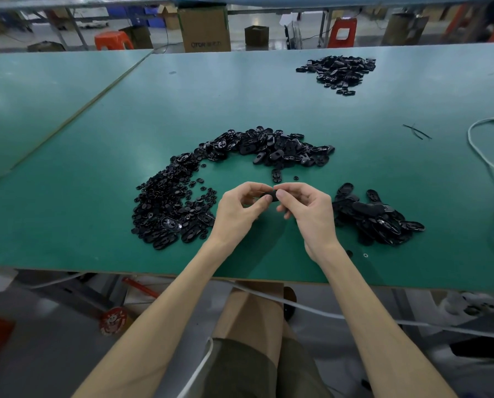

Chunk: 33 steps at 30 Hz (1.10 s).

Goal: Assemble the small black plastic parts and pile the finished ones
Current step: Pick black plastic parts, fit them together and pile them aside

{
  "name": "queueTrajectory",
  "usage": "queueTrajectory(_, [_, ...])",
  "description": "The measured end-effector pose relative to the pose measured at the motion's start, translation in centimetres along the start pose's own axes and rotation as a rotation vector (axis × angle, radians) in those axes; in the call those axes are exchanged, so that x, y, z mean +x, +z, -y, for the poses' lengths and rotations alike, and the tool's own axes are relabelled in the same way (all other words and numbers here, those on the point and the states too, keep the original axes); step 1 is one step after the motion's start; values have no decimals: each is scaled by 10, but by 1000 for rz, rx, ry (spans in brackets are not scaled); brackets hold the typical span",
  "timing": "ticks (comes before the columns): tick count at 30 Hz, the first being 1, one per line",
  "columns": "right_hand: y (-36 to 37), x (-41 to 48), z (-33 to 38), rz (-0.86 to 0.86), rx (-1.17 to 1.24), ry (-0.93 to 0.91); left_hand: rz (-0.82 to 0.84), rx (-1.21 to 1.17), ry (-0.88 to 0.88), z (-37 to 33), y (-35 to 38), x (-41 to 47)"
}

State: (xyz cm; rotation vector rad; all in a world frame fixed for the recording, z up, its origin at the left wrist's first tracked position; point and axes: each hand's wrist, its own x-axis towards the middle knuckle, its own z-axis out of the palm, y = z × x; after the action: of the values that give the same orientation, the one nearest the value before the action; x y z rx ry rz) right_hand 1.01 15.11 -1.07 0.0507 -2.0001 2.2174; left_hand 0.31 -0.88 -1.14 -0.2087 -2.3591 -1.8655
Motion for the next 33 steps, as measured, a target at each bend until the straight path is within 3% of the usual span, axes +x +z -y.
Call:
queueTrajectory(18, [0,1,-3,17,-38,-1,-19,-157,30,-3,0,-4])
queueTrajectory(28, [3,0,-1,129,-191,-7,-87,-274,-40,-3,-4,-3])
queueTrajectory(33, [3,0,-2,96,-148,-3,-83,-233,47,-4,-4,-5])
